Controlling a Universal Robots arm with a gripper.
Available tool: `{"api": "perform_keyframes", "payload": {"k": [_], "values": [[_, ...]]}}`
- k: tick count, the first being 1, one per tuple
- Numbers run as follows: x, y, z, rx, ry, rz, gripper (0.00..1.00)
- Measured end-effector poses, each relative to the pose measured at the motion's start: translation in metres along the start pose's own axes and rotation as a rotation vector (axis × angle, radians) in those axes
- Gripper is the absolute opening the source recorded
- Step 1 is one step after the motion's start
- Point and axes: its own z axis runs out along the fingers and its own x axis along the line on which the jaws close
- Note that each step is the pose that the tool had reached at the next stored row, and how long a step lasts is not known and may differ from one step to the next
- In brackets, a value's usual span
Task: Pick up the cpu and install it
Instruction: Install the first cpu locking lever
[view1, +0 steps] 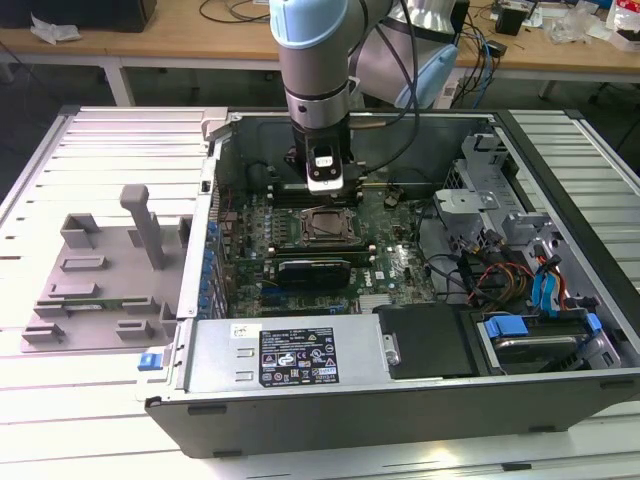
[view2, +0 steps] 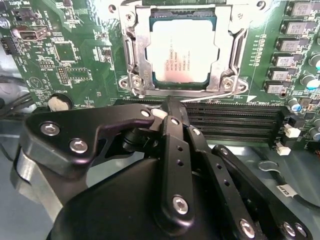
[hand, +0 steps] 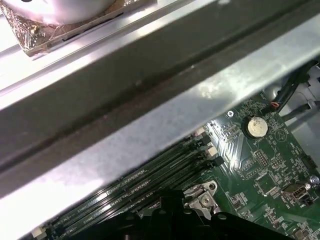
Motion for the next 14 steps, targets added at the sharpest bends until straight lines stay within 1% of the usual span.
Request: {"api": "perform_keyframes", "payload": {"k": [1, 2, 5, 7, 13, 14], "values": [[0.0000, -0.0001, 0.0003, 0.0027, -0.0015, 0.000, 0.11], [0.0002, 0.0001, 0.0005, 0.0034, -0.0022, 0.001, 0.11], [0.0017, 0.0027, 0.0008, 0.0090, -0.0057, 0.001, 0.11], [0.0029, 0.0045, 0.0010, 0.0147, -0.0091, 0.000, 0.11], [0.0052, 0.0082, 0.0015, 0.0250, -0.0155, 0.000, 0.11], [0.0058, 0.0092, 0.0016, 0.0284, -0.0176, 0.000, 0.11]]}}
